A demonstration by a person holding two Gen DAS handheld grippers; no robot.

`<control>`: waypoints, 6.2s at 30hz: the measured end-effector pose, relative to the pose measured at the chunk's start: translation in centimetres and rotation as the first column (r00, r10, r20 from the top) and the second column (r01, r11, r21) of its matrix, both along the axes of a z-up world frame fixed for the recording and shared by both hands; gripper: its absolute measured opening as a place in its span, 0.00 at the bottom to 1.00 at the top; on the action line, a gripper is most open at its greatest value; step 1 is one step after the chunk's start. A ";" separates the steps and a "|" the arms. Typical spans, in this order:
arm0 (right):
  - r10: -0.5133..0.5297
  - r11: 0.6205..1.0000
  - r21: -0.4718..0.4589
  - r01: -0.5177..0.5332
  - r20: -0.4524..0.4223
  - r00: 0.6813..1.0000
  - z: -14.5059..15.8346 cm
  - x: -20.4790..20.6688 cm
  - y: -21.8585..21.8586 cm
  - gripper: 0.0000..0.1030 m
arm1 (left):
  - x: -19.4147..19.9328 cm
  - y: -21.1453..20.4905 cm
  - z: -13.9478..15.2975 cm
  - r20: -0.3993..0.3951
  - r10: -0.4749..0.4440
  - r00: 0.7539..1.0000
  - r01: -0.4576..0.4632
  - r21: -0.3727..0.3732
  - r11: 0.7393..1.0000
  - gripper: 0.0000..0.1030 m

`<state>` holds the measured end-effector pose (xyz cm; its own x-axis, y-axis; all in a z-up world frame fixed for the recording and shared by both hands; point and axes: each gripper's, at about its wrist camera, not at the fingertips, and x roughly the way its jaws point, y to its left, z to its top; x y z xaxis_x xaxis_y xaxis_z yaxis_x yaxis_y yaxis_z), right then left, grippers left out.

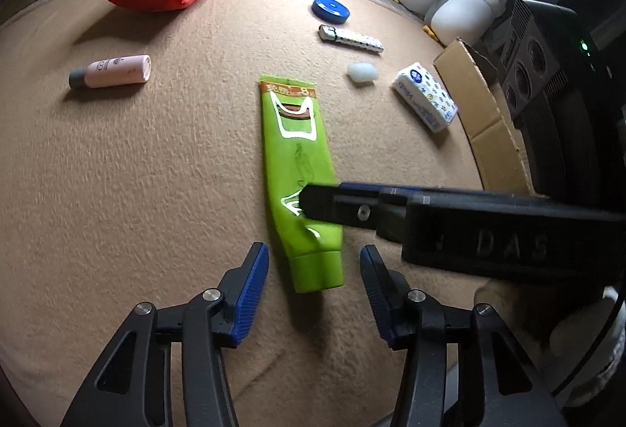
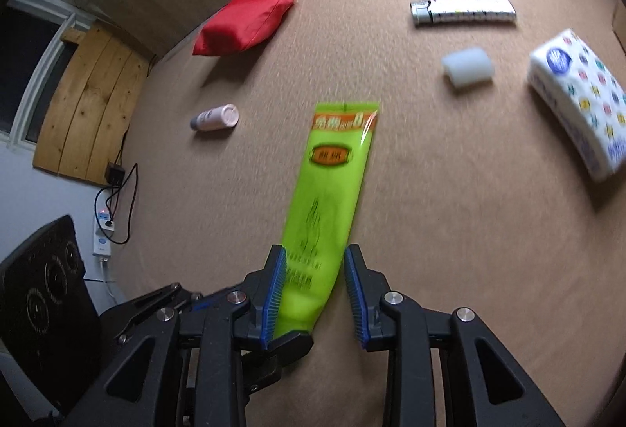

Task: Organize objects
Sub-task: 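Lift the green tube upright with the right gripper, then carry the green tube into the cardboard box and open the right gripper, then move the left gripper over the small pink-and-white bottle, then grasp the pink-and-white bottle with the left gripper while the right gripper grasps the white foam block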

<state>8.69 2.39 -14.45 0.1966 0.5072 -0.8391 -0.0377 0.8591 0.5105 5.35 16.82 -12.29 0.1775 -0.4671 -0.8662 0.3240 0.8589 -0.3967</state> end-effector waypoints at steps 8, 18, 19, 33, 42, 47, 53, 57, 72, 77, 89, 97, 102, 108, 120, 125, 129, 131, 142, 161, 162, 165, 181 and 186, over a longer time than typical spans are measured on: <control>-0.007 1.000 0.008 0.007 -0.014 1.000 -0.3 -0.8 0.8 0.28 | -0.1 -0.2 -0.6 -0.020 -0.011 1.000 0.011 -0.012 1.000 0.50; -0.007 1.000 0.004 0.007 -0.007 1.000 -0.3 -1.2 1.0 0.28 | -0.3 0.0 -0.4 0.000 0.010 1.000 -0.010 0.002 1.000 0.35; -0.007 1.000 0.005 0.007 -0.005 1.000 -0.3 -1.2 1.0 0.28 | -0.3 -0.1 -0.3 0.003 0.014 1.000 -0.014 -0.001 1.000 0.35; -0.082 0.997 -0.004 0.083 0.107 0.991 5.0 -1.6 -4.2 0.28 | 1.0 -4.9 4.8 0.102 -0.051 0.993 0.056 -0.048 0.997 0.35; -0.177 0.981 -0.042 0.187 0.176 0.968 8.6 -1.2 -11.9 0.28 | 2.2 -13.2 7.8 0.153 -0.138 0.979 0.153 -0.095 0.984 0.35; -0.225 0.968 -0.065 0.242 0.200 0.954 9.8 -1.4 -16.6 0.28 | 2.8 -18.0 8.3 0.164 -0.173 0.971 0.194 -0.123 0.973 0.35; -0.272 0.951 -0.093 0.294 0.197 0.942 9.7 -2.0 -21.5 0.28 | 2.9 -23.7 7.8 0.149 -0.223 0.963 0.243 -0.140 0.960 0.35; -0.309 0.938 -0.103 0.331 0.188 0.932 9.3 -2.4 -24.3 0.28 | 2.6 -26.8 7.3 0.142 -0.256 0.956 0.276 -0.140 0.951 0.34; -0.377 0.900 -0.158 0.406 0.187 0.907 9.0 -3.3 -27.8 0.49 | 2.8 -28.6 7.4 0.171 -0.273 0.947 0.296 -0.127 0.947 0.68; -0.377 0.899 -0.155 0.409 0.198 0.905 9.3 -3.4 -27.2 0.49 | 2.8 -26.4 7.6 0.182 -0.255 0.950 0.278 -0.115 0.954 0.68; -0.331 0.924 -0.105 0.368 0.264 0.906 9.8 -3.0 -22.4 0.49 | 4.7 -13.4 8.2 0.195 -0.086 0.977 0.104 -0.082 0.991 0.68; -0.197 0.961 -0.142 0.238 0.258 0.946 9.1 -1.4 -15.9 0.50 | 7.8 -0.8 7.3 0.191 0.123 0.974 -0.119 -0.030 0.992 0.68; -0.163 0.971 -0.135 0.198 0.238 0.958 8.4 -0.4 -12.7 0.50 | 10.1 6.8 6.6 0.179 0.242 0.954 -0.243 -0.018 0.970 0.68; -0.140 0.976 -0.136 0.172 0.215 0.967 8.0 0.4 -9.9 0.49 | 13.0 12.0 6.3 0.159 0.270 0.950 -0.271 -0.013 0.962 0.68; -0.152 0.975 -0.134 0.179 0.190 0.970 7.5 0.7 -7.4 0.49 | 17.8 13.1 1.1 0.029 0.216 0.976 -0.216 0.024 0.976 0.62; -0.161 0.974 -0.134 0.185 0.174 0.972 7.1 1.0 -7.4 0.49 | 18.0 13.0 -0.6 -0.015 0.196 0.981 -0.196 -0.002 0.981 0.62; -0.166 0.973 -0.131 0.188 0.158 0.973 6.8 1.4 -7.6 0.50 | 17.3 13.2 -1.4 -0.049 0.197 0.979 -0.198 -0.020 0.980 0.62; -0.163 0.975 -0.129 0.183 0.155 0.974 6.7 1.7 -7.5 0.49 | 16.7 13.2 -1.5 -0.056 0.190 0.980 -0.192 -0.029 0.981 0.62; -0.118 0.982 -0.133 0.137 0.143 0.983 5.7 3.4 -6.9 0.49 | 13.5 10.1 -0.6 0.019 0.106 0.994 -0.106 0.031 0.994 0.62; -0.039 0.971 -0.234 0.050 0.052 0.998 2.5 11.3 -6.1 0.49 | 14.6 9.0 1.4 0.119 0.101 0.988 -0.115 0.118 0.986 0.63; -0.028 0.967 -0.251 0.039 0.045 0.999 2.2 11.5 -5.9 0.49 | 14.7 8.8 1.2 0.120 0.093 0.988 -0.108 0.127 0.986 0.63; -0.008 0.950 -0.312 0.020 0.039 0.999 1.5 11.8 -5.3 0.49 | 14.8 7.9 1.0 0.131 0.070 0.989 -0.091 0.158 0.983 0.63; 0.074 0.904 -0.424 -0.061 0.016 0.997 -0.4 11.7 -3.8 0.42 | 16.3 6.4 -0.1 0.120 0.036 0.992 -0.060 0.206 0.977 0.47; 0.097 0.891 -0.447 -0.080 0.015 0.995 -0.6 11.7 -3.4 0.36 | 16.2 6.0 -0.6 0.104 0.017 0.994 -0.039 0.219 0.975 0.31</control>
<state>20.39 -0.99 -15.07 0.2028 0.0988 -0.9742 -0.1351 0.9882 0.0721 21.53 22.84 -12.87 0.2791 -0.2607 -0.9242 0.3273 0.9306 -0.1636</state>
